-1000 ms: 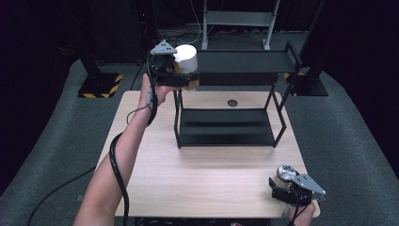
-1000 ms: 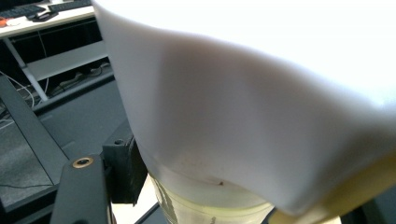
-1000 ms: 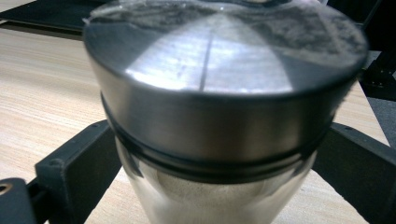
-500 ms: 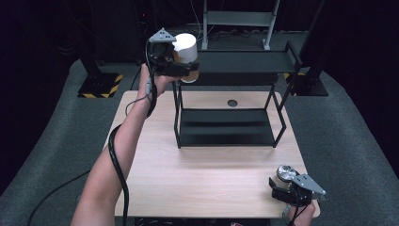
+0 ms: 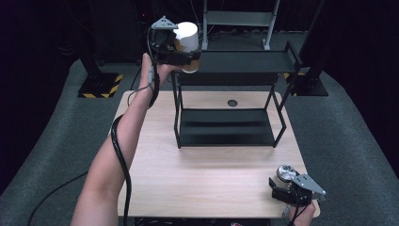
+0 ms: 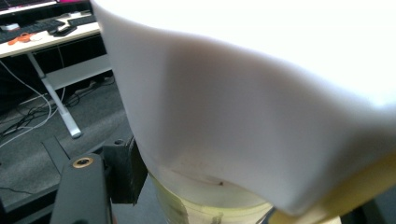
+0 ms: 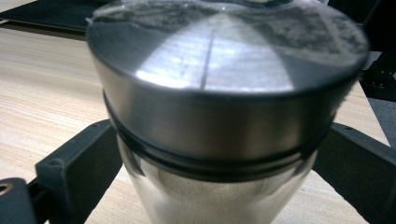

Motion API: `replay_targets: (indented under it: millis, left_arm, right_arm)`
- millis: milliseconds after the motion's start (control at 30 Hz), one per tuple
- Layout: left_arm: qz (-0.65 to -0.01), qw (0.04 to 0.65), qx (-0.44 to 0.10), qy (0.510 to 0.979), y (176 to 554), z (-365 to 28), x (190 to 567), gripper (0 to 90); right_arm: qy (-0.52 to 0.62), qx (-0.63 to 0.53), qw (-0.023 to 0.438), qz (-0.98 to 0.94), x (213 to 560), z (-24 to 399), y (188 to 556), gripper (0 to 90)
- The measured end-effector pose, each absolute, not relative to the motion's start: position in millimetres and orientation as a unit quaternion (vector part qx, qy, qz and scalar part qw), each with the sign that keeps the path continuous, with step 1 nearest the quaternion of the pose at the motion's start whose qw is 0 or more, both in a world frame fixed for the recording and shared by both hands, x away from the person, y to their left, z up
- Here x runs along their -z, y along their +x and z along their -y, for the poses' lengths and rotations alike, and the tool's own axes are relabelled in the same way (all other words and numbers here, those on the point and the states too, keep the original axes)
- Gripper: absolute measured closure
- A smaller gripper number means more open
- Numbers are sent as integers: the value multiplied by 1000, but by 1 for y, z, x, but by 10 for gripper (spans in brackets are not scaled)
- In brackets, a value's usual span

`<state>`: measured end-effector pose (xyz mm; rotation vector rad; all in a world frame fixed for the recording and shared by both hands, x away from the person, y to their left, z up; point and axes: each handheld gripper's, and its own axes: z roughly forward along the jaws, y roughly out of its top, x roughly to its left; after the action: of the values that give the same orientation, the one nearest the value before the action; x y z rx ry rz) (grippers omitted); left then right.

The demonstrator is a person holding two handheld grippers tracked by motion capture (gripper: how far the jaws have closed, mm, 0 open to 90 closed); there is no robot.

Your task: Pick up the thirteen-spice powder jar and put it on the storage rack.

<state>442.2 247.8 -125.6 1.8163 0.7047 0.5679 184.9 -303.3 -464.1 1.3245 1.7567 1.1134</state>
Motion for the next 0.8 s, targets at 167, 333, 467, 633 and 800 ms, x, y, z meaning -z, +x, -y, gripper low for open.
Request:
replay_targets:
  millis: [167,333,467,633,800]
  left_arm:
    - [-304,526,-240,757,448,-245,122,302]
    - [-313,516,-241,760,456,-240,121,302]
    - [-323,508,-239,762,463,-237,123,302]
    - [-337,504,-232,761,473,-237,126,302]
    - [-348,497,-226,762,481,-234,128,302]
  right_arm:
    - [507,-426,331,-672,464,303,185,13]
    - [507,-426,331,-672,464,303,185,13]
    - [507,-426,332,-672,464,303,185,13]
    - [507,-426,331,-672,464,303,185,13]
    - [507,-425,331,-673,464,303,185,13]
